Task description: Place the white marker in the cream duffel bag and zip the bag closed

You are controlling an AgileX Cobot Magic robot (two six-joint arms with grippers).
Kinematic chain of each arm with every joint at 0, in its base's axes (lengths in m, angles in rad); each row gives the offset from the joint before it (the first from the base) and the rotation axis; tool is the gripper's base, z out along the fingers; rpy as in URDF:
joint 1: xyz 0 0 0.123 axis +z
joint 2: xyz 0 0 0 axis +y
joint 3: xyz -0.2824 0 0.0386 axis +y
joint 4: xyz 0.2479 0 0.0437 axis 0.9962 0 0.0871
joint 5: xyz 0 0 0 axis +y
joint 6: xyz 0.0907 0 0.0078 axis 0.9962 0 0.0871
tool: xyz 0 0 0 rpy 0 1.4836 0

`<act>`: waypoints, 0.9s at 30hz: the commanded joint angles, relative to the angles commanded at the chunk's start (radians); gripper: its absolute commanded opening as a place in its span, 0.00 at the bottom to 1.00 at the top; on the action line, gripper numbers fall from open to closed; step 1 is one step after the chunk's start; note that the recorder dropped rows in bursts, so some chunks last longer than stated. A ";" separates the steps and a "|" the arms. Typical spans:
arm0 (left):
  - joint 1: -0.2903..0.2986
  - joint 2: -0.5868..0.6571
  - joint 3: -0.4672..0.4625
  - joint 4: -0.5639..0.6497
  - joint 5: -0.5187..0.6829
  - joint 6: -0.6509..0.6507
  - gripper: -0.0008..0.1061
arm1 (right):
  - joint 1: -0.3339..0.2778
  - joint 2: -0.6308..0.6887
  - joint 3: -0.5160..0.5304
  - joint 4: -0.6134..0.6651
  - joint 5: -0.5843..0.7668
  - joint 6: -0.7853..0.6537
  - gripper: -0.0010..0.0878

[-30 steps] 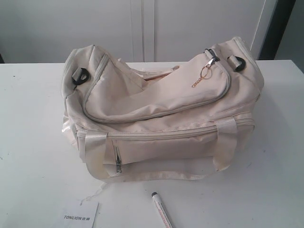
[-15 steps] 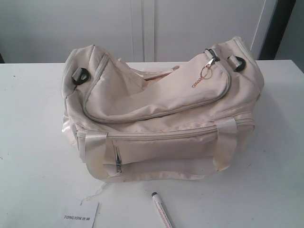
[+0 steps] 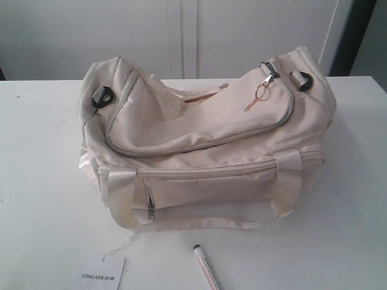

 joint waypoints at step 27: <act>0.000 0.000 0.000 0.000 0.000 0.000 0.01 | 0.000 0.264 -0.190 0.000 0.018 0.000 0.01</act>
